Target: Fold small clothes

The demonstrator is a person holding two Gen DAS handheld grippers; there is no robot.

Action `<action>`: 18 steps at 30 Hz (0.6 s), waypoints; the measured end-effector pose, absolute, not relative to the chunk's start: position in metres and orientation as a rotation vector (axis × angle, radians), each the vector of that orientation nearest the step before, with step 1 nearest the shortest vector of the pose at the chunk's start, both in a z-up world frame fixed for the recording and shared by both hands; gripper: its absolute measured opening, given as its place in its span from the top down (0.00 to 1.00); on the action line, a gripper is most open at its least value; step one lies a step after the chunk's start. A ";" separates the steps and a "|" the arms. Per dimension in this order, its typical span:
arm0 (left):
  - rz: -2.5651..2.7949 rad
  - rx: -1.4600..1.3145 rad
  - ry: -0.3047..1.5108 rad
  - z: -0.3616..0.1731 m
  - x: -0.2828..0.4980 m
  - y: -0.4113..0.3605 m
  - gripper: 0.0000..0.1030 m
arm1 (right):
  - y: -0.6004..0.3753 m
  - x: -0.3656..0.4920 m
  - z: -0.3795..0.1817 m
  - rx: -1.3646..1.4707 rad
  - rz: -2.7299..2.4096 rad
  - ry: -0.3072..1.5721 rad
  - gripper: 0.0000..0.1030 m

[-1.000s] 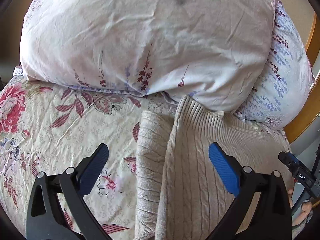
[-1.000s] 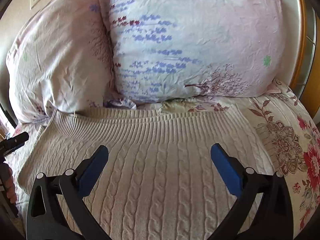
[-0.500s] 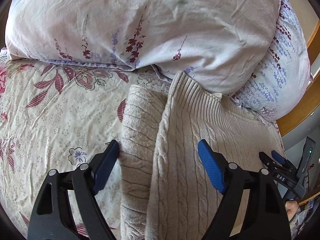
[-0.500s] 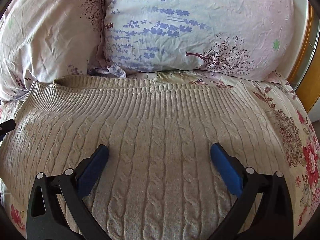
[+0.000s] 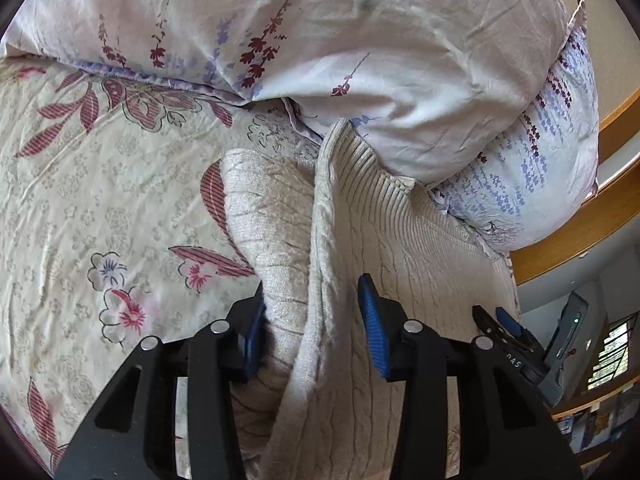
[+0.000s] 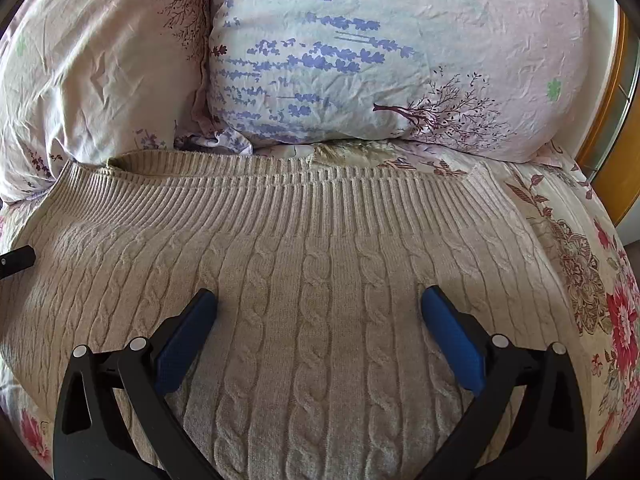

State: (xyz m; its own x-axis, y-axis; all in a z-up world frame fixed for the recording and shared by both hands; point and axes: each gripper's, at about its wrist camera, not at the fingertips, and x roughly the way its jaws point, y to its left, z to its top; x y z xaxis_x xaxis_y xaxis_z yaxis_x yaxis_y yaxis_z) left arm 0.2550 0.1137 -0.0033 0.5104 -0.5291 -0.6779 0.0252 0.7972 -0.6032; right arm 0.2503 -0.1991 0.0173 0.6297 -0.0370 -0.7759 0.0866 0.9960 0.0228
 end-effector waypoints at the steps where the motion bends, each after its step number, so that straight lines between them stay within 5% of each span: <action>1: -0.361 -0.595 0.990 -0.004 0.255 0.115 0.61 | -0.199 0.251 0.017 0.060 -0.070 0.888 0.01; 9: -0.362 -0.679 1.046 -0.009 0.259 0.123 0.77 | -0.199 0.251 0.018 0.060 -0.069 0.894 0.01; 18: -0.522 -0.855 0.957 0.019 0.249 0.113 0.80 | -0.197 0.252 0.019 0.030 -0.066 0.907 0.01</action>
State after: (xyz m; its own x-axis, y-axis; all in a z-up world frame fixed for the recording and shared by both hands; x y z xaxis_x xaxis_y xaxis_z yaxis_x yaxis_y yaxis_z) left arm 0.2490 0.1132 0.0194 0.4948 -0.7181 -0.4895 0.0225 0.5736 -0.8188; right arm 0.2522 -0.1974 0.0187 0.6139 -0.0446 -0.7881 0.0700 0.9975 -0.0019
